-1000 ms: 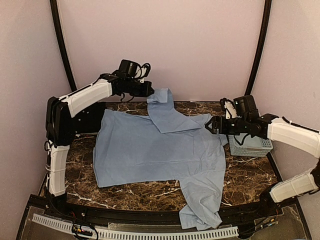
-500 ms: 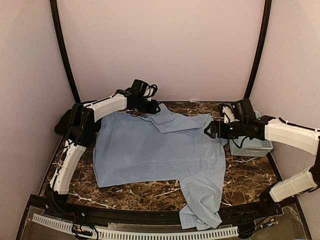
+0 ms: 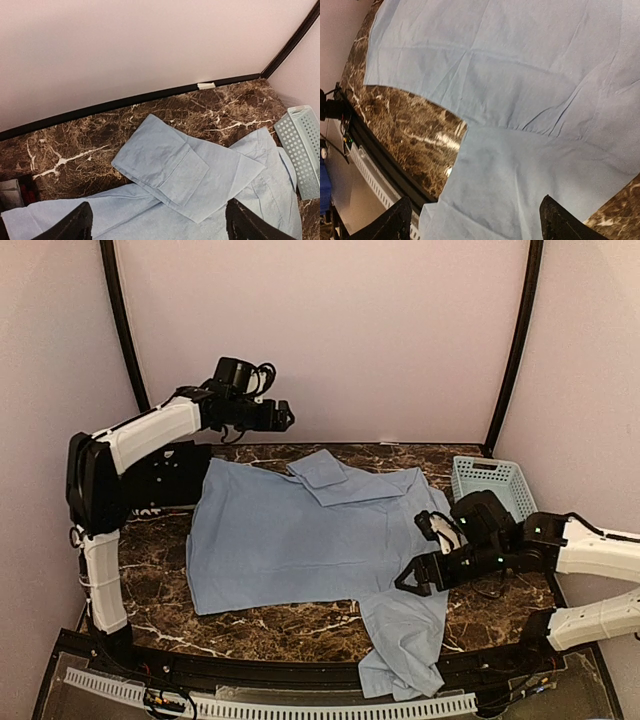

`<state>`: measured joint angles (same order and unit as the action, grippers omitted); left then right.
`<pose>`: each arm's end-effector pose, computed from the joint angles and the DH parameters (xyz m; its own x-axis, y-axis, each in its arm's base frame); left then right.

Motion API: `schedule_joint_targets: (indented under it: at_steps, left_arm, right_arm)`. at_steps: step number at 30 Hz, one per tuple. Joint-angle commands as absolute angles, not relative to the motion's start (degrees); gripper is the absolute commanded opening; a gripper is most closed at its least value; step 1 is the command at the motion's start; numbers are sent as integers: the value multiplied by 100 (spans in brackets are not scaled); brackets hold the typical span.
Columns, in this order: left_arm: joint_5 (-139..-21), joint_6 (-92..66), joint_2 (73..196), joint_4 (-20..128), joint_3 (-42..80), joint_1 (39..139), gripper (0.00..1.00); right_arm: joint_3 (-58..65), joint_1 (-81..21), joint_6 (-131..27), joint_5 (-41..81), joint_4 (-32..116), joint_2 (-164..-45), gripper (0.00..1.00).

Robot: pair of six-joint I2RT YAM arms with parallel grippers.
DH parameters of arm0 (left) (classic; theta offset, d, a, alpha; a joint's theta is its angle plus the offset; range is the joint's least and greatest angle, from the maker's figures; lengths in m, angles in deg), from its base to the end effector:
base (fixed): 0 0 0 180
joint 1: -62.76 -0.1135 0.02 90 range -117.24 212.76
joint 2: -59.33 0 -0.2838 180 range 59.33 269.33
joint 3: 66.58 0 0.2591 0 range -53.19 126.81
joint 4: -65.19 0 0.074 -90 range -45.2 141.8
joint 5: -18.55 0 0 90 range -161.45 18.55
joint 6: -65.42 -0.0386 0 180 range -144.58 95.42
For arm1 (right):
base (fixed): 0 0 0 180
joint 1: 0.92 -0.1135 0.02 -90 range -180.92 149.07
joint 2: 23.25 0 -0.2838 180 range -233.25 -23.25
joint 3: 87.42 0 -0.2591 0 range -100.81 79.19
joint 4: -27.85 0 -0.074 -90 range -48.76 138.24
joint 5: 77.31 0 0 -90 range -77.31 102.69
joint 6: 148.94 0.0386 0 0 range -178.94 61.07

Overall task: Fold and stack the long sleeve shirts
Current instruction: Adjust the sleeve at the center of the board.

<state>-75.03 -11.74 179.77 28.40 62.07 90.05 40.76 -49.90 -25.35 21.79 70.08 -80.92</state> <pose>0.4602 -0.2401 0.3414 -0.5270 0.0223 -0.8496 0.3992 0.8890 -0.2243 0.1272 0.1556 0.2435 -0.8573 -0.1532 -0.4914 -0.4082 0.7840 0.4677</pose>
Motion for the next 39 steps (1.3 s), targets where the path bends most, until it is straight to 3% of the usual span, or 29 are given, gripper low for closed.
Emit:
schedule_joint_targets:
  at_steps: [1,9,13,14,18,19,31,34,39]
  left_arm:
    - [-7641,-832,16455,3904,4303,9129,94]
    - [-7409,-720,15415,4344,2478,9273,96]
    - [-7444,-683,15270,4382,2026,9307,96]
    - [-7466,-674,15215,4409,1970,9330,96]
    - [-7542,-797,14949,4496,1577,9535,95]
    - [-7568,-854,14884,4552,1364,9629,95]
    - [-8123,-959,13749,6072,-577,10115,94]
    - [-7983,-927,13739,6021,-685,10139,93]
    - [-7707,-862,13731,5872,-776,10168,93]
  right_arm:
    - [4256,-6206,-1657,2112,7570,-7751,85]
    - [4250,-8114,-920,1843,7699,-8052,82]
    - [4139,-8436,-1031,1911,7710,-8752,69]
    - [4050,-8438,-1104,1887,7766,-8954,63]
    - [3406,-8398,-1454,1563,8148,-9482,9]
    - [3198,-8330,-1554,1446,8269,-9554,0]
    - [1127,-5845,-4043,1328,8881,-10833,0]
    - [504,-5194,-4503,1041,8959,-11689,11]
    - [-54,-4528,-4503,329,8866,-12971,39]
